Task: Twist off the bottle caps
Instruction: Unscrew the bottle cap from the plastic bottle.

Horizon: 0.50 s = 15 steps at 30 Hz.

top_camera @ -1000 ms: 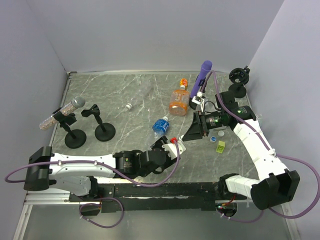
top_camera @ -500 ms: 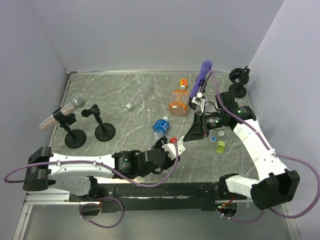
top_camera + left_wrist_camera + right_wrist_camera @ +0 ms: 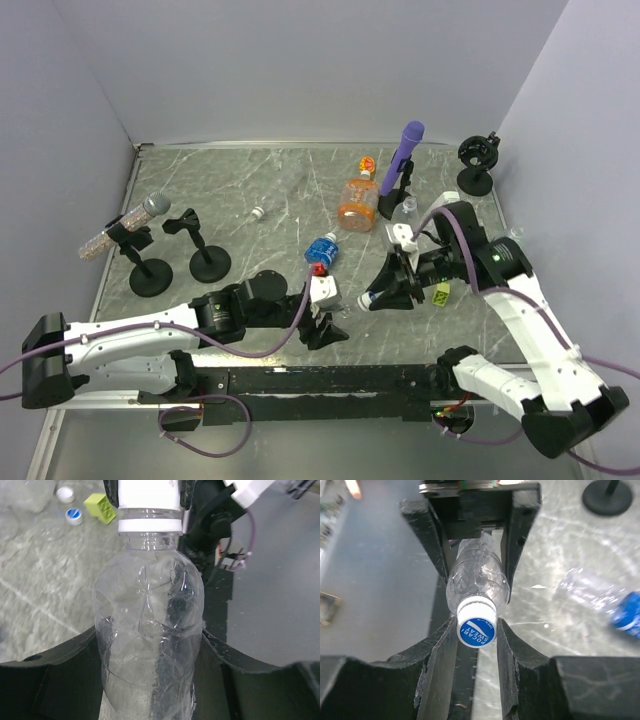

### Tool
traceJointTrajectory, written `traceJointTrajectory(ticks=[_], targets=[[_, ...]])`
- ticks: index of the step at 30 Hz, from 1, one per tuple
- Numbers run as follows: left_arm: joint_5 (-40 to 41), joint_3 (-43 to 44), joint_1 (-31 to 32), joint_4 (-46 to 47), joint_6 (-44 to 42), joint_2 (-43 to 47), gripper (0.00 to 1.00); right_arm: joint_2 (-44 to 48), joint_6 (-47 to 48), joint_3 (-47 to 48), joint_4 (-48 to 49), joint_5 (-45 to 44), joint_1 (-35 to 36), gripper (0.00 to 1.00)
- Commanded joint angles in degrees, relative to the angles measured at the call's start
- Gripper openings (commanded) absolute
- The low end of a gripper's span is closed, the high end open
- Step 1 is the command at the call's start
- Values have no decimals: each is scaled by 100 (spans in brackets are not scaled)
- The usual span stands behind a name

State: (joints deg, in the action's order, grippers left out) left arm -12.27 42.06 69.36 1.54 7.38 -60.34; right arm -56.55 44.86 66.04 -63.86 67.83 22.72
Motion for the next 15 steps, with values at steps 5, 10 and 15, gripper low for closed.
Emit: traceJointTrajectory(ticks=[5, 10, 15], targets=[[444, 117, -160, -145, -52, 259, 17, 13, -1311, 487, 646, -691, 22, 82], [1209, 504, 278, -725, -236, 101, 17, -162, -2103, 1533, -38, -745, -364, 99], [3175, 856, 1008, -928, -386, -329, 16, -251, -3656, 1063, 73, -815, -620, 99]])
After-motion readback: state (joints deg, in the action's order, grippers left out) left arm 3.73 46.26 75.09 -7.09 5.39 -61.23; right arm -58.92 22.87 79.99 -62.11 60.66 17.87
